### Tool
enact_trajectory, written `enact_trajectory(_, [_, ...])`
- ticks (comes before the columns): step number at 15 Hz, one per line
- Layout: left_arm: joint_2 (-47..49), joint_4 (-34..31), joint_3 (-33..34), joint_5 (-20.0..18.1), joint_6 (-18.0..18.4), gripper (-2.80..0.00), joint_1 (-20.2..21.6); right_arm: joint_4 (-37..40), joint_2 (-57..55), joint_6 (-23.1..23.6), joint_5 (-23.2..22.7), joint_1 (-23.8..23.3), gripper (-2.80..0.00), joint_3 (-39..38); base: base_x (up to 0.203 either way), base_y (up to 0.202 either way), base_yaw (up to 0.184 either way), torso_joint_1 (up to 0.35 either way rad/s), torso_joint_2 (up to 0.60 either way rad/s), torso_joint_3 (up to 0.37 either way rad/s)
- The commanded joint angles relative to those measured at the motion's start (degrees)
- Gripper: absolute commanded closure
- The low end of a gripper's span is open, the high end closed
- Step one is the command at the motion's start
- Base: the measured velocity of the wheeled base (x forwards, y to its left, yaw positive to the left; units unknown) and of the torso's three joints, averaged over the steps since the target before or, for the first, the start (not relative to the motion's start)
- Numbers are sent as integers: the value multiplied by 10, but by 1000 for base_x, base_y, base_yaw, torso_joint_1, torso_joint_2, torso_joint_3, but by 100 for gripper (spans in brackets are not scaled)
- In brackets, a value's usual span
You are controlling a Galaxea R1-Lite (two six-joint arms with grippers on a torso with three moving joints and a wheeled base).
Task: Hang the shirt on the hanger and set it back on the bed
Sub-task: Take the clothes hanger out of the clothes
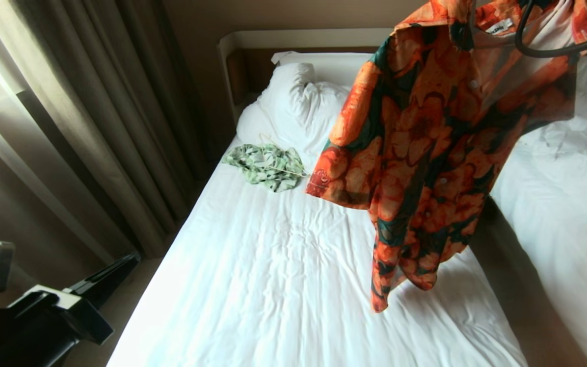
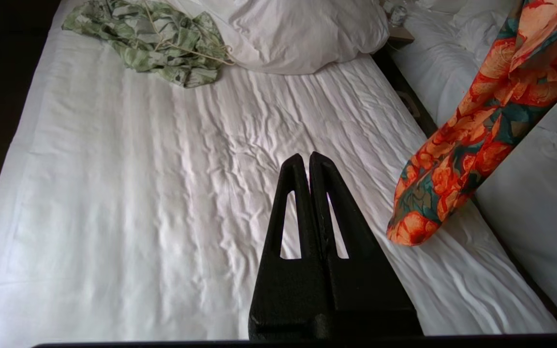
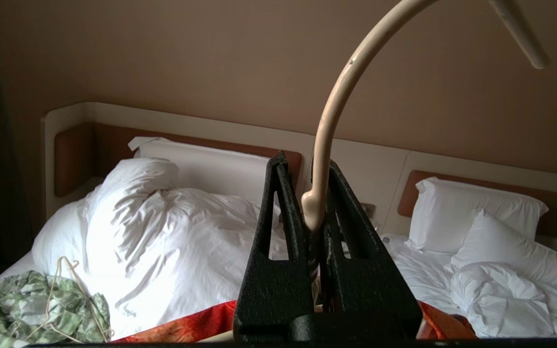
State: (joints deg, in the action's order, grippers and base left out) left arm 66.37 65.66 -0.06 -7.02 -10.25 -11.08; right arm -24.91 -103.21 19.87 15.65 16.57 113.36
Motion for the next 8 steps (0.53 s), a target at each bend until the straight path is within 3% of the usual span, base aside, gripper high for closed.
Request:
enact_trajectory(1, [-27, -9, 1, 1, -1, 0, 0, -1, -3, 2, 2, 2, 0, -1, 0, 0, 0, 0, 0, 0])
enact_trajectory(8, [-33, -29, -2, -2, -2, 0, -1, -1, -1, 4, 2, 1, 0, -1, 0, 0, 0, 0, 0, 0])
